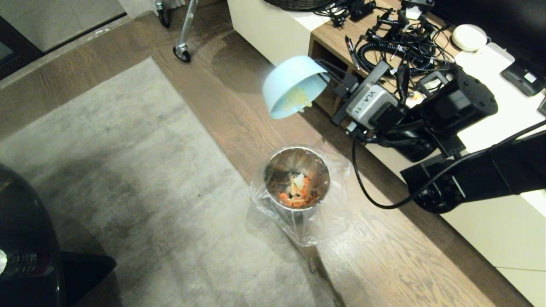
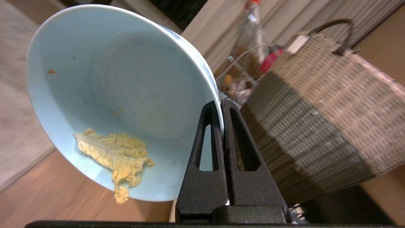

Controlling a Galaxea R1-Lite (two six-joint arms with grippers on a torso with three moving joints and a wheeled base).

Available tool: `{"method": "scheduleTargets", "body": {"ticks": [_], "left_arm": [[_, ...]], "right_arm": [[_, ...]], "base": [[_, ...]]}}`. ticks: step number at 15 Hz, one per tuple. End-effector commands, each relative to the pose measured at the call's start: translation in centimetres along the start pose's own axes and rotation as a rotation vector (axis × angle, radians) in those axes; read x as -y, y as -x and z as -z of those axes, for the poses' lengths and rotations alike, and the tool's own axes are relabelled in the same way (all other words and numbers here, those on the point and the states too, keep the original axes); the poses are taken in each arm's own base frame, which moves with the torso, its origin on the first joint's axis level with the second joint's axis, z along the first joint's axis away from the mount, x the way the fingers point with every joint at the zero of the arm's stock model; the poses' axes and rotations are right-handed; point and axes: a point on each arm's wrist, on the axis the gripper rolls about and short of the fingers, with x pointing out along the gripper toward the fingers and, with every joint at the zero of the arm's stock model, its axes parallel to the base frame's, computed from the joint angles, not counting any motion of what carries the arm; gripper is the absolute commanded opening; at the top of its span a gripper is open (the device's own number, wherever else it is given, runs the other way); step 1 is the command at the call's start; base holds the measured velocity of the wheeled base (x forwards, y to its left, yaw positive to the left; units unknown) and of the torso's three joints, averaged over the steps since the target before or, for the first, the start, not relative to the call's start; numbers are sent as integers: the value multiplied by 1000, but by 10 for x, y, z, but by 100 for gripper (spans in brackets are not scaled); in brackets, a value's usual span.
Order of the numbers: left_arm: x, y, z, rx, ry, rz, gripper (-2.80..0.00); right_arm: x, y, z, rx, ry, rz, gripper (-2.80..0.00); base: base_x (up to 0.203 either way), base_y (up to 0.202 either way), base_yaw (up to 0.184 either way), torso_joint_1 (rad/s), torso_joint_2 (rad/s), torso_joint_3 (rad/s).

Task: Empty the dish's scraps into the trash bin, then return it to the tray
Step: Pour the leftover food from the bowl into the trash can

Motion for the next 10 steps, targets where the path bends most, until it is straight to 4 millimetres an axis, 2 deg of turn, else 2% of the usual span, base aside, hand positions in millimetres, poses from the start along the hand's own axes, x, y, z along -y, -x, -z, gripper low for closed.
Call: {"method": "scheduleTargets", "body": {"ticks": [1, 10], "left_arm": [[0, 0, 0, 1, 0, 0, -280], [0, 0, 0, 1, 0, 0, -280]], "right_arm": [[14, -10, -3, 58, 57, 78, -280], [36, -26, -10, 141, 106, 145, -280]], "base": [[0, 0, 0, 0, 0, 0], [0, 0, 0, 0, 0, 0]]}}
